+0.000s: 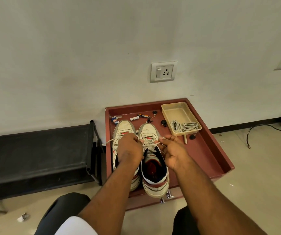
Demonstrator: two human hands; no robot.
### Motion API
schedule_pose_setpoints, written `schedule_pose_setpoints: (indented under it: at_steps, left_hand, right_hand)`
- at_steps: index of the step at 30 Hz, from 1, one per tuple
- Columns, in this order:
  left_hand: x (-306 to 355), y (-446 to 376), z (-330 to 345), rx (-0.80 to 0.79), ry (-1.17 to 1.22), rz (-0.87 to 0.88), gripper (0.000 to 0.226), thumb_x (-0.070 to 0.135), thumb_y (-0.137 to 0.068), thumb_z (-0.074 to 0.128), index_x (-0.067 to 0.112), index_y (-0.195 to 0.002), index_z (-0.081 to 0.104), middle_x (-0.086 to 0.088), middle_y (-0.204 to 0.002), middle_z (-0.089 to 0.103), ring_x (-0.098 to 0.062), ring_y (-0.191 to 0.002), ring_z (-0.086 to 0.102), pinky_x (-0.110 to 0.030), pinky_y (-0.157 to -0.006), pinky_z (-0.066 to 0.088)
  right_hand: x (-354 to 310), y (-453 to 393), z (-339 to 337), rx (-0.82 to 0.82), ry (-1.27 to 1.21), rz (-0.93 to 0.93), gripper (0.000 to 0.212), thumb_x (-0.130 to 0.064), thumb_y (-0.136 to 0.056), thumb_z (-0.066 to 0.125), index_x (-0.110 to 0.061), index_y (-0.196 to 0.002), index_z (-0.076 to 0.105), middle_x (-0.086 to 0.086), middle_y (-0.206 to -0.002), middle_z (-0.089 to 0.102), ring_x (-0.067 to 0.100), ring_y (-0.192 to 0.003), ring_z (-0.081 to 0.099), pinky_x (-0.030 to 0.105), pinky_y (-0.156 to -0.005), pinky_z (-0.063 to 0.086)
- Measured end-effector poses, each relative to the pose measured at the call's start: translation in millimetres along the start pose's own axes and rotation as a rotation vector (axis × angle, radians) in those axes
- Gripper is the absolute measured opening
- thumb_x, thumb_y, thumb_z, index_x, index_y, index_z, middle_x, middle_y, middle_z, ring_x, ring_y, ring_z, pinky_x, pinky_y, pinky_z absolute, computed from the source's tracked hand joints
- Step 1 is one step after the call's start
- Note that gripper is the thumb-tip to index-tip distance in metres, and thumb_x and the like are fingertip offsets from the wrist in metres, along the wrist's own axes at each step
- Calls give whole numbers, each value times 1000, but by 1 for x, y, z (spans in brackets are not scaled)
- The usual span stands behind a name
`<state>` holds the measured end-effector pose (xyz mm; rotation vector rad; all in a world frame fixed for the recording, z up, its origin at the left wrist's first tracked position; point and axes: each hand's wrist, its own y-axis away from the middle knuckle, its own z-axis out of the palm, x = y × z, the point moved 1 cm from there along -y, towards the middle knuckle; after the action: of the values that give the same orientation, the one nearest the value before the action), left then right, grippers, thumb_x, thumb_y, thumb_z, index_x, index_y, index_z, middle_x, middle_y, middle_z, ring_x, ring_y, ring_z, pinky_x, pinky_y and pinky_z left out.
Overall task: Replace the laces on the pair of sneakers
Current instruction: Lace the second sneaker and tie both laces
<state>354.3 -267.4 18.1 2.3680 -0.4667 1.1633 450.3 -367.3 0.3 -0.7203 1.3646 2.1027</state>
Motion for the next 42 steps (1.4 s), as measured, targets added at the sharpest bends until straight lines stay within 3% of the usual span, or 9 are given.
schedule_pose_setpoints:
  at_steps: [3, 9, 13, 19, 22, 26, 29, 38, 42]
  left_hand:
    - [-2, -4, -2, 10, -114, 39, 23, 9, -91, 60, 15, -69, 56, -5, -78, 70, -29, -64, 70, -48, -65, 60]
    - [-2, -7, -14, 19, -112, 60, 28, 3, -89, 62, 20, -67, 57, -8, -73, 69, -24, -55, 70, -40, -57, 61]
    - [-2, -5, -24, 50, 370, -87, 19, -6, -86, 65, 11, -81, 58, -17, -76, 68, -19, -44, 64, -27, -41, 49]
    - [22, -1, -54, 36, 876, -151, 14, -4, -87, 67, 8, -86, 60, -15, -81, 69, -14, -50, 62, -23, -47, 55]
    - [44, 0, -77, 12, 885, -52, 5, 2, -88, 69, 4, -90, 65, -16, -84, 71, -16, -55, 64, -22, -49, 55]
    - [77, 5, -102, -61, 842, 64, 6, 4, -90, 68, 4, -85, 64, -13, -78, 69, -15, -54, 65, -25, -50, 57]
    - [93, 11, -110, -69, 775, 118, 4, 6, -91, 68, 2, -91, 66, -14, -83, 70, -17, -55, 64, -26, -51, 57]
    - [123, 27, -109, -62, 565, 339, 7, 4, -88, 70, -2, -93, 71, -14, -75, 68, -16, -54, 60, -27, -53, 58]
    - [129, 26, -106, -58, 498, 388, 7, 5, -85, 74, 3, -91, 72, -12, -75, 71, -14, -53, 62, -25, -50, 52]
  right_hand:
    - [5, 1, -13, 58, -141, -7, 30, 13, -85, 61, -15, -83, 51, 9, -69, 67, 17, -55, 67, 28, -60, 56]
    - [13, 0, -25, 94, -255, -36, 33, 15, -85, 57, -16, -93, 52, 15, -84, 68, 24, -75, 69, 38, -86, 55]
    - [-1, 4, -27, 106, -316, -116, 31, 13, -85, 60, -15, -96, 55, 13, -88, 70, 19, -71, 72, 34, -78, 57]
    - [-47, 31, -17, 75, -166, -354, 17, 7, -88, 62, -10, -92, 64, 10, -92, 71, 18, -79, 71, 30, -77, 54]
    - [-67, 50, -2, 21, -36, -492, 17, 6, -87, 64, -7, -97, 68, 10, -95, 72, 18, -81, 72, 31, -80, 58]
    - [-89, 76, 24, -63, 222, -722, 41, 3, -87, 66, -14, -124, 59, 9, -92, 72, 9, -73, 71, 20, -63, 56]
    - [-97, 85, 40, -138, 373, -749, 67, 1, -87, 67, -26, -142, 41, 10, -92, 74, 18, -86, 72, 34, -77, 59]
    - [-99, 108, 59, -262, 597, -829, 41, -4, -89, 64, -27, -119, 49, 8, -92, 74, 22, -94, 70, 51, -90, 54]
    - [-102, 111, 61, -286, 655, -877, 58, 2, -87, 63, -28, -133, 44, 6, -90, 74, 14, -91, 71, 42, -86, 57]
